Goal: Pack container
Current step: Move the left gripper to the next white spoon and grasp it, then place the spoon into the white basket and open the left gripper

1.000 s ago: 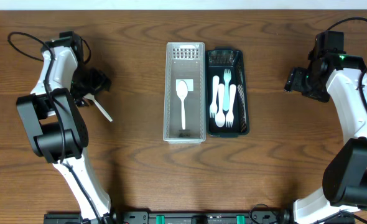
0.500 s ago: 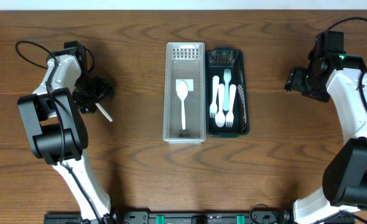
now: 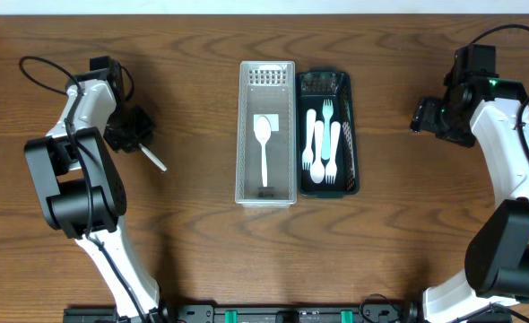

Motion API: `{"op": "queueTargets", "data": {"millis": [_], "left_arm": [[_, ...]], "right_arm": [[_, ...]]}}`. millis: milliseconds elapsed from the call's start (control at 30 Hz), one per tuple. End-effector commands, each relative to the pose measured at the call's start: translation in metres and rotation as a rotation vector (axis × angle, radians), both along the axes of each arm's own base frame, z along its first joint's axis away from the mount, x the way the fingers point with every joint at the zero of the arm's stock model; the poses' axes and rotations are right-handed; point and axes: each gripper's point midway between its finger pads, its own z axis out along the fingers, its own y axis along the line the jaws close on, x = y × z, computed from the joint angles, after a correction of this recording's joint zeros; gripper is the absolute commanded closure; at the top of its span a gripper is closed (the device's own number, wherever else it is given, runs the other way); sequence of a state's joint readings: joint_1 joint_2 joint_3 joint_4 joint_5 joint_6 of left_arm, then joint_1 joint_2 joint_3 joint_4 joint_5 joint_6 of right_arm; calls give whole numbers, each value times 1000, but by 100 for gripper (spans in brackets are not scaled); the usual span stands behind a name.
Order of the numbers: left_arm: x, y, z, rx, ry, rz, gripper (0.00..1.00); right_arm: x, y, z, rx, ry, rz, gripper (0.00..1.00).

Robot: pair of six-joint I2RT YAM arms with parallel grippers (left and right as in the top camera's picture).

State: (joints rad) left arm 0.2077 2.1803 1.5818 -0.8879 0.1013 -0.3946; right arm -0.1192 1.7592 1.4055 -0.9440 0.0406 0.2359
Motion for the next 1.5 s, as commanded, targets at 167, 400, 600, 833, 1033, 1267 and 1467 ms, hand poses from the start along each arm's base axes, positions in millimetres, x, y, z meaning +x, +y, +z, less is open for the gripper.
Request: {"op": "queueTargets", "data": {"millis": [167, 400, 600, 833, 1033, 1267, 1467], "left_arm": [[-13, -1, -19, -3, 57, -22, 91], [-8, -10, 15, 3, 30, -92, 94], [11, -70, 108, 42, -156, -288, 94], [0, -176, 187, 107, -380, -575, 94], [-20, -245, 172, 78, -360, -715, 94], [-24, -272, 117, 75, -244, -755, 93], [-27, -273, 86, 84, -165, -767, 77]], "right_arm": [[0, -2, 0, -5, 0, 10, 22], [1, -3, 0, -6, -5, 10, 22], [4, -3, 1, -7, -18, 10, 22], [5, -3, 1, -7, -22, 10, 22], [5, -3, 1, -7, -22, 10, 22], [5, 1, 1, 15, -21, 16, 22], [4, 1, 1, 15, -20, 16, 22]]}}
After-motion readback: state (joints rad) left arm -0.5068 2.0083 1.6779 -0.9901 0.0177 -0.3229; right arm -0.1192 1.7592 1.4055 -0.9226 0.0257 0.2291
